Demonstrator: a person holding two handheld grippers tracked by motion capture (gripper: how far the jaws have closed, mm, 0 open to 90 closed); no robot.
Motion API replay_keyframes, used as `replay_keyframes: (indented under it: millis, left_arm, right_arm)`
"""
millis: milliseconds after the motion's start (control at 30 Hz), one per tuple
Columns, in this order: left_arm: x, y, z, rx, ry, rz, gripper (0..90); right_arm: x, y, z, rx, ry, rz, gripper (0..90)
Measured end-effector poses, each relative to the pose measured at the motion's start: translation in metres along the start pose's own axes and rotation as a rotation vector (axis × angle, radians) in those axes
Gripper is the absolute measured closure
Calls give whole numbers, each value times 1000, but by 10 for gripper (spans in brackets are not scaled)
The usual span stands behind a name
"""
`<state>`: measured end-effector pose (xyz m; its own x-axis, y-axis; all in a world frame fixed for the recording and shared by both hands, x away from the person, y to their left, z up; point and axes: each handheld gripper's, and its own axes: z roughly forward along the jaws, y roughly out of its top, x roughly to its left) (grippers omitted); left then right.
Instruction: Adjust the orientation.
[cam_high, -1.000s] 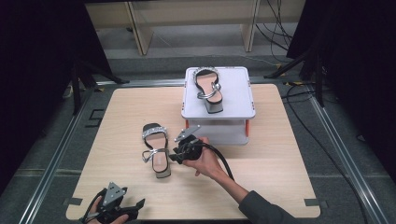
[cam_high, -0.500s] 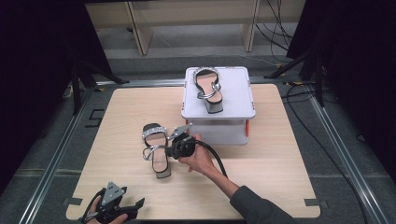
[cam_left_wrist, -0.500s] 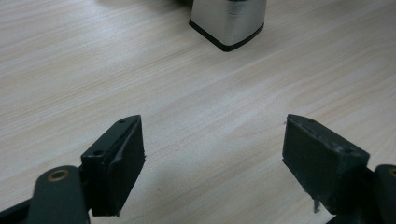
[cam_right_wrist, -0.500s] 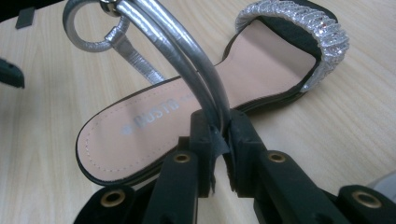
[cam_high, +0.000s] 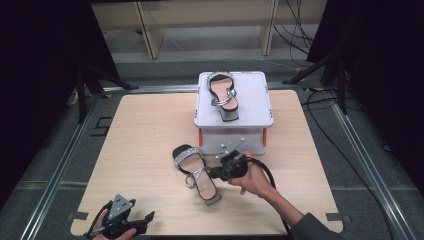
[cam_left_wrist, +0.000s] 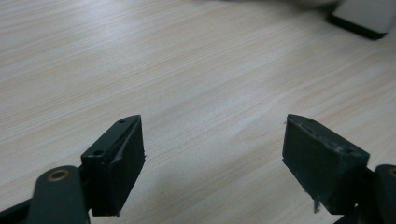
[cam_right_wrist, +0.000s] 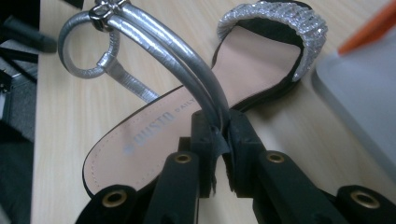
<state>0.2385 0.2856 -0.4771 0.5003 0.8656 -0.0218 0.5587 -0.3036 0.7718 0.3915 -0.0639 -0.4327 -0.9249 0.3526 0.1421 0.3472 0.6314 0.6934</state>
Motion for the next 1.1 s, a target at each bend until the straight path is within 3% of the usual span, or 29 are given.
replay_keyframes:
  millis: [33, 67, 233, 400, 433, 600, 667, 733, 833, 867, 900, 933, 967, 1100]
  left_arm:
    - [0, 0, 0, 0, 0, 0, 206]
    - [0, 0, 0, 0, 0, 0, 206]
    - [0, 0, 0, 2, 1, 0, 206]
    - [0, 0, -1, 2, 2, -2, 206]
    - [3, 1, 0, 14, 10, 32, 206]
    - [1, 1, 0, 4, 3, 9, 206]
    - [2, 1, 0, 5, 1, 14, 206]
    - [3, 1, 0, 5, 2, 32, 206]
    - [3, 1, 0, 5, 0, 29, 206]
    - [1, 0, 0, 5, -2, 6, 206]
    - [1, 0, 0, 3, -7, 7, 206]
    - [1, 0, 0, 3, -7, 7, 206]
    - [1, 0, 0, 7, -7, 9, 206]
    - [1, 0, 0, -1, -5, 11, 206]
  right_arm:
    - [-1, -12, -12, 10, 2, 4, 828]
    - [-1, -12, -12, 10, 2, 4, 828]
    - [-5, -45, -40, 26, -12, 32, 829]
    - [-6, -57, -55, 32, -10, 35, 830]
    - [-6, -62, -60, 42, -24, 34, 830]
    - [-7, -68, -64, 66, -32, 38, 826]
    - [-8, -68, -64, 76, -24, 54, 816]
    - [-8, -65, -65, 98, -26, 61, 751]
    - [-8, -56, -72, 92, 11, 97, 546]
    - [-5, -52, -77, 74, -14, 106, 497]
    - [0, -41, -86, 43, -31, 114, 440]
    - [0, -41, -86, 43, -31, 114, 440]
    - [4, -29, -94, 20, -46, 126, 361]
    - [9, -10, -103, -41, -28, 117, 347]
